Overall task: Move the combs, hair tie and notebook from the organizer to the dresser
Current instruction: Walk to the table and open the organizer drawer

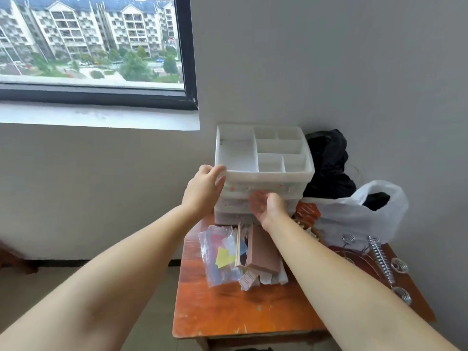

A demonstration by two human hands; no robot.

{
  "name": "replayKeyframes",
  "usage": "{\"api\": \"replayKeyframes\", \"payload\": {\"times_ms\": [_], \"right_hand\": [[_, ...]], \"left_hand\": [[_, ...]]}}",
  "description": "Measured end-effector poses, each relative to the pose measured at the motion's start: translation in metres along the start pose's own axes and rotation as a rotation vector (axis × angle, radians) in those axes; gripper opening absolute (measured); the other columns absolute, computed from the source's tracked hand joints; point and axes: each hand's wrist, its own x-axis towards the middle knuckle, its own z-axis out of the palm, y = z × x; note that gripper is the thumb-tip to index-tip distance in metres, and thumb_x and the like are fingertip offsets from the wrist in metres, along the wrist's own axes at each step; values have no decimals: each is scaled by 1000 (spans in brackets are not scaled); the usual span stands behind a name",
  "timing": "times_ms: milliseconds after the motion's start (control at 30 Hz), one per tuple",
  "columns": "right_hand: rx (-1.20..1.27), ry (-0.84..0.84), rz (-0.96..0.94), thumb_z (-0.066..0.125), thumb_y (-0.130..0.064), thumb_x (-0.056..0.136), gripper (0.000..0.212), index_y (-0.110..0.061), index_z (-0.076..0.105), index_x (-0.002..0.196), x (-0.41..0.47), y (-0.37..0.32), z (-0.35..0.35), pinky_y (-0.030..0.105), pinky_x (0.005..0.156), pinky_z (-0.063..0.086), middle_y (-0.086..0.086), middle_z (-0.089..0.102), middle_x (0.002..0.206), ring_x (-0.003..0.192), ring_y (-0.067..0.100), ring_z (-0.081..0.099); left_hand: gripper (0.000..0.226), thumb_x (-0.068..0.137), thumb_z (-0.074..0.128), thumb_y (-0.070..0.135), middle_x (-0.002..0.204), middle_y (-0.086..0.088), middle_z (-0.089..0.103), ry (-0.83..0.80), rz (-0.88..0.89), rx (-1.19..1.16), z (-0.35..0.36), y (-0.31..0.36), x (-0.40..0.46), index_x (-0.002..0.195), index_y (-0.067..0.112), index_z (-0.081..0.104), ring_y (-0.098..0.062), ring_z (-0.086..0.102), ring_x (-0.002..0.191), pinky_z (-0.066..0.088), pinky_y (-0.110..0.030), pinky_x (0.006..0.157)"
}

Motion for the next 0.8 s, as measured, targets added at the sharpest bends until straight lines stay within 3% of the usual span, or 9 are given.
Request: {"api": "replayKeyframes", "payload": {"times_ms": [100,267,400,533,667,800], "right_hand": [[148,-25,12,29,0,89,31,-11,58,82,-6,-2,-2,23,46,50,4,72,62,58,15,65],[170,16,-33,31,2,88,29,-10,57,92,-35,24,-23,30,62,48,7,66,79,70,19,60],[148,66,-71,32,2,88,31,-12,58,81,-61,43,-44,30,61,48,7,66,76,70,19,60],[182,107,-49,32,1,90,27,-11,55,87,-80,61,-58,32,61,49,9,62,83,71,21,61],[212,53,2,35,-2,93,21,-6,54,99,-89,66,-66,34,65,52,13,63,89,79,24,64],[122,-40,63,39,-9,95,22,-2,57,106,-90,54,-77,36,71,54,16,66,98,90,26,65]], "left_hand": [[26,94,42,35,105,-12,53,28,22,-17,-4,-5,10,110,21,58,-37,58,84,51,-40,76],[28,94,41,38,101,-11,53,-1,50,6,-7,-10,15,108,24,60,-37,59,81,48,-36,72],[29,95,38,38,97,-7,47,-24,20,-42,-8,-6,17,108,24,59,-35,58,81,42,-33,67],[30,96,35,36,105,-13,49,-45,19,-60,-10,-3,12,113,21,56,-37,58,83,41,-33,67],[34,95,36,27,121,-16,47,-90,28,-6,-10,2,3,127,20,45,-38,52,103,45,-41,85],[48,90,45,27,140,-14,34,1,139,165,-2,7,-19,135,18,32,-32,30,131,24,-45,111]]}}
